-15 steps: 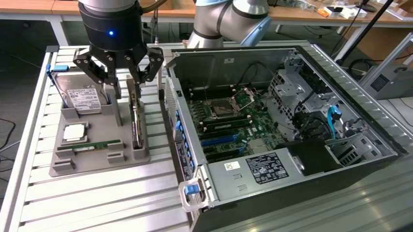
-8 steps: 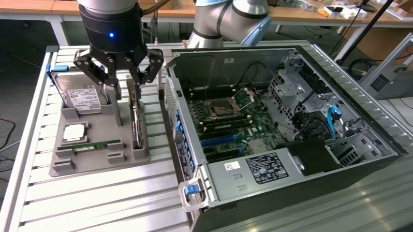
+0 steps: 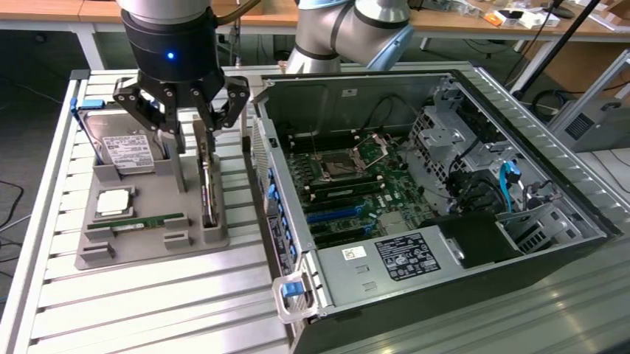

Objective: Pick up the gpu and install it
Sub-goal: 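Pick up the gpu and move the gpu toward the slot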

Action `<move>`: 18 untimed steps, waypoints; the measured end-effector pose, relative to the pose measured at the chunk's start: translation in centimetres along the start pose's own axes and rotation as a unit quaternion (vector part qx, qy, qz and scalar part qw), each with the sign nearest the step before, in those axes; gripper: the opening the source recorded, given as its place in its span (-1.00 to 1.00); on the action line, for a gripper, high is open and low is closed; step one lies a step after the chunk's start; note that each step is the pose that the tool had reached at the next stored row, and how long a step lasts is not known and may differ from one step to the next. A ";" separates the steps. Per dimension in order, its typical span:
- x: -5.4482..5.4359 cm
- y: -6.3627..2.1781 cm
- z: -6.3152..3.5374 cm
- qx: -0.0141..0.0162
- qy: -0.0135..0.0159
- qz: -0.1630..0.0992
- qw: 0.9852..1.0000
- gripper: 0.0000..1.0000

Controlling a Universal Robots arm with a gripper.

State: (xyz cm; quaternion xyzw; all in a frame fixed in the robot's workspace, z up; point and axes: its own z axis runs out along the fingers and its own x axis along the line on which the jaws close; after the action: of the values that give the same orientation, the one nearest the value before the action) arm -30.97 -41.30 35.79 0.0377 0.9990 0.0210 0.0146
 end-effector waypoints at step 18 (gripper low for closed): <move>0.0 -0.02 0.46 0.000 0.000 0.000 1.000 -0.16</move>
State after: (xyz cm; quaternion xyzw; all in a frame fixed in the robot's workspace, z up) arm -30.97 -41.30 35.33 0.0377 0.9990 0.0210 0.0146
